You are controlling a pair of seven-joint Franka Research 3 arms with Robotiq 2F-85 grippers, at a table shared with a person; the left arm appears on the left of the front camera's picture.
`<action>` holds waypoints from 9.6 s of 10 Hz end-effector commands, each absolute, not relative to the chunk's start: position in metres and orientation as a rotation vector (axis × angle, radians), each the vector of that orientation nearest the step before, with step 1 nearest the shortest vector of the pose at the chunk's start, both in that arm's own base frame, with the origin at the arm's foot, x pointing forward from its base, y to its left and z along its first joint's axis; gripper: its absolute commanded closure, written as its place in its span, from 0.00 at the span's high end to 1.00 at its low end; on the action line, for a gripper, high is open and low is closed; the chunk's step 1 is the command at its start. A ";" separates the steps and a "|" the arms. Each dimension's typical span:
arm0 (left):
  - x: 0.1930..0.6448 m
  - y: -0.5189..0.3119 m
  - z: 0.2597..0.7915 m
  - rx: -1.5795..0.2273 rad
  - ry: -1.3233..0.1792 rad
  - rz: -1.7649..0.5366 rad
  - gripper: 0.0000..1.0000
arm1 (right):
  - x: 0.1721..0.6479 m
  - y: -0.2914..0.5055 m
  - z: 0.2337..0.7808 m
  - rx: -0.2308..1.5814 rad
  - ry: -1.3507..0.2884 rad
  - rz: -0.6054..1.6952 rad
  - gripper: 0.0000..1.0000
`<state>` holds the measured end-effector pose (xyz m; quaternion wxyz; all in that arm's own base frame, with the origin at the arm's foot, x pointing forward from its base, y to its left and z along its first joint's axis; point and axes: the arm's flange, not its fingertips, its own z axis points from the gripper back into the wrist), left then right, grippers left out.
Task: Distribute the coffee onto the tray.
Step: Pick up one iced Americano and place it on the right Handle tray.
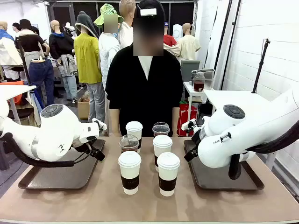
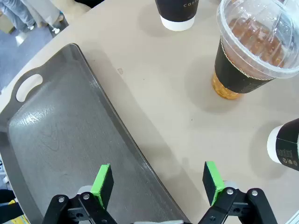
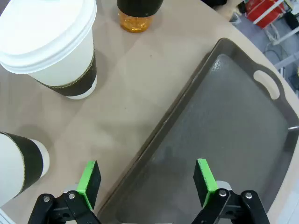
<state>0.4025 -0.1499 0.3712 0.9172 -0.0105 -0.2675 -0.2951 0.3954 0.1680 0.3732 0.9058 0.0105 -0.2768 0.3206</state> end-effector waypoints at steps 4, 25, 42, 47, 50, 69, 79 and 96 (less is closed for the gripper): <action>0.403 -0.150 0.371 -0.022 -0.550 -0.607 1.00 | 0.395 0.168 0.373 0.022 -0.572 0.662 1.00; 0.396 -0.160 0.496 0.059 -0.568 -0.635 1.00 | 0.367 0.149 0.503 0.086 -0.600 0.760 1.00; 0.368 -0.133 0.547 -0.334 -0.735 -0.900 1.00 | 0.350 0.108 0.563 0.396 -0.762 1.199 1.00; 0.360 -0.134 0.541 -0.337 -0.762 -0.910 1.00 | 0.361 0.116 0.566 0.407 -0.712 1.152 1.00; 0.363 -0.134 0.549 -0.322 -0.714 -0.877 1.00 | 0.353 0.113 0.561 0.394 -0.745 1.176 1.00; 0.363 -0.134 0.549 -0.322 -0.714 -0.877 1.00 | 0.364 0.104 0.578 0.337 -0.739 1.164 1.00; 0.363 -0.134 0.549 -0.322 -0.714 -0.877 1.00 | 0.482 0.026 0.581 0.329 -0.559 1.291 1.00; 0.363 -0.134 0.549 -0.322 -0.714 -0.877 1.00 | 0.535 0.015 0.523 0.367 -0.504 1.359 1.00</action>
